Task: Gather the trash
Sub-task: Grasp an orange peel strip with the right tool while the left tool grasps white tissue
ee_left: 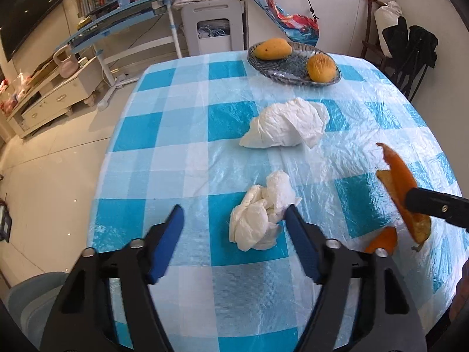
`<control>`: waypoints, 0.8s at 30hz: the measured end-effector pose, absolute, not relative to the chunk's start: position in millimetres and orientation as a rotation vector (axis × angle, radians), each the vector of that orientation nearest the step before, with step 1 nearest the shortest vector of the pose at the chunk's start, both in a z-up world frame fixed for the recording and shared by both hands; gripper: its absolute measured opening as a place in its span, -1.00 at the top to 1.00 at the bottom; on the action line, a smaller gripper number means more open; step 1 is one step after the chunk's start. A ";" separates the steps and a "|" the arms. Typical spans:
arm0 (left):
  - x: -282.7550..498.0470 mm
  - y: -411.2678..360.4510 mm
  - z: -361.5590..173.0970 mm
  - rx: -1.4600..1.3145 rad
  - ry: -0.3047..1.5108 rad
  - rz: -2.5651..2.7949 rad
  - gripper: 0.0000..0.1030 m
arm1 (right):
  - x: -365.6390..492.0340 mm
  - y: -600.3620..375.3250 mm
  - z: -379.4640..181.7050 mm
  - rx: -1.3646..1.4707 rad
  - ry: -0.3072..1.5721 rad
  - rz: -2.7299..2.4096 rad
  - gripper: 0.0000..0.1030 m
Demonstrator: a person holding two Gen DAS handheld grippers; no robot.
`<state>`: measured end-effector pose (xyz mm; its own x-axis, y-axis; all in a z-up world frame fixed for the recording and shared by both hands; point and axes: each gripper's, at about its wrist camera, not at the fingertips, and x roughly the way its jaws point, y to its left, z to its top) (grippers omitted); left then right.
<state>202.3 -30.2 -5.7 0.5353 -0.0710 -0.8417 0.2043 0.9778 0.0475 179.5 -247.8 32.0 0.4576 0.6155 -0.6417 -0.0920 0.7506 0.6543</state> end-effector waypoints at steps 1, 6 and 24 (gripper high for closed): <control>201.5 -29.3 -7.9 0.128 0.991 -0.172 0.15 | 176.7 -253.3 30.7 0.629 1.001 0.474 0.69; 191.9 -20.8 -0.9 0.053 0.979 -0.242 0.66 | 162.3 -263.5 37.3 0.742 0.936 0.512 0.69; 59.1 17.5 46.6 -0.089 0.835 -0.218 0.66 | 55.2 -209.7 57.0 0.609 0.868 0.652 0.68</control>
